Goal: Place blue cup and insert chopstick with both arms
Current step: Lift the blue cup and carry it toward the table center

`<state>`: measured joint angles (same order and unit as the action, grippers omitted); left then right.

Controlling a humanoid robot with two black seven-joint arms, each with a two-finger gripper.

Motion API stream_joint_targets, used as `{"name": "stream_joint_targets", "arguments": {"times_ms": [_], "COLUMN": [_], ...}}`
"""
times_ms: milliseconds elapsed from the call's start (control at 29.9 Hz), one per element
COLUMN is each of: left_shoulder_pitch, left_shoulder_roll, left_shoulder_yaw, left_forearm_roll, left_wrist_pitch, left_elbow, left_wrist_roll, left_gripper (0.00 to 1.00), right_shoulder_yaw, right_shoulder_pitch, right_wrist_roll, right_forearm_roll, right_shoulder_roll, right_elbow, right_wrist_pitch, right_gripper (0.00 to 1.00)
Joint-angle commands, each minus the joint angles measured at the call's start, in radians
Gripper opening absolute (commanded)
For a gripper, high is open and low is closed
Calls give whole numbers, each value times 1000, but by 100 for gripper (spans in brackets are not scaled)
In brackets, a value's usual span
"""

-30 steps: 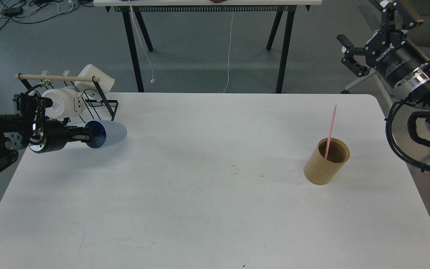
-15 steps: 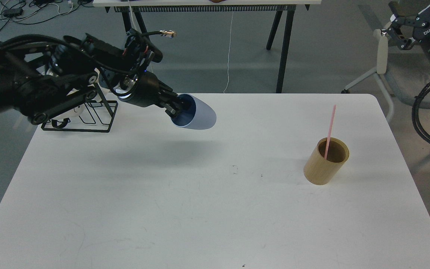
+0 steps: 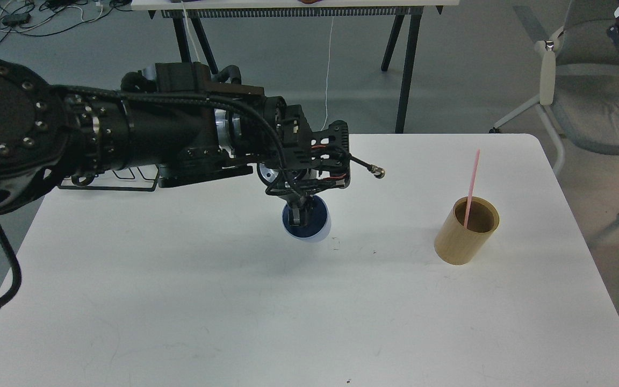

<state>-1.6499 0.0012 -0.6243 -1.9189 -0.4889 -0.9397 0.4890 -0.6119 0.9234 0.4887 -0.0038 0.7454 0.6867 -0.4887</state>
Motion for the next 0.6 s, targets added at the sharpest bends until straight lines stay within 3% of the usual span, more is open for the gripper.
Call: {"name": "stream_joint_targets", "arguments": {"times_ms": [0,234,569], "left_shoulder_pitch": [-22,-16,39], "left_shoulder_roll": [-1,-1,-1], "left_shoulder_yaw": [-69,-66,47], "left_forearm_roll": [-3,9,35], "left_wrist_pitch": [0,0,0], "left_elbow": [1,-2,-5], "left_wrist_roll": [0,0,0], "left_gripper": [1,1,3], "right_shoulder_yaw": [0,0,29], "right_shoulder_pitch": [-2,-20,-75], "right_wrist_roll": [0,0,0], "right_forearm_roll": [1,1,-18], "right_shoulder_roll": [8,8,23], "right_elbow": [4,2,34], "right_wrist_pitch": [0,0,0], "right_gripper": [99,99,100]}}
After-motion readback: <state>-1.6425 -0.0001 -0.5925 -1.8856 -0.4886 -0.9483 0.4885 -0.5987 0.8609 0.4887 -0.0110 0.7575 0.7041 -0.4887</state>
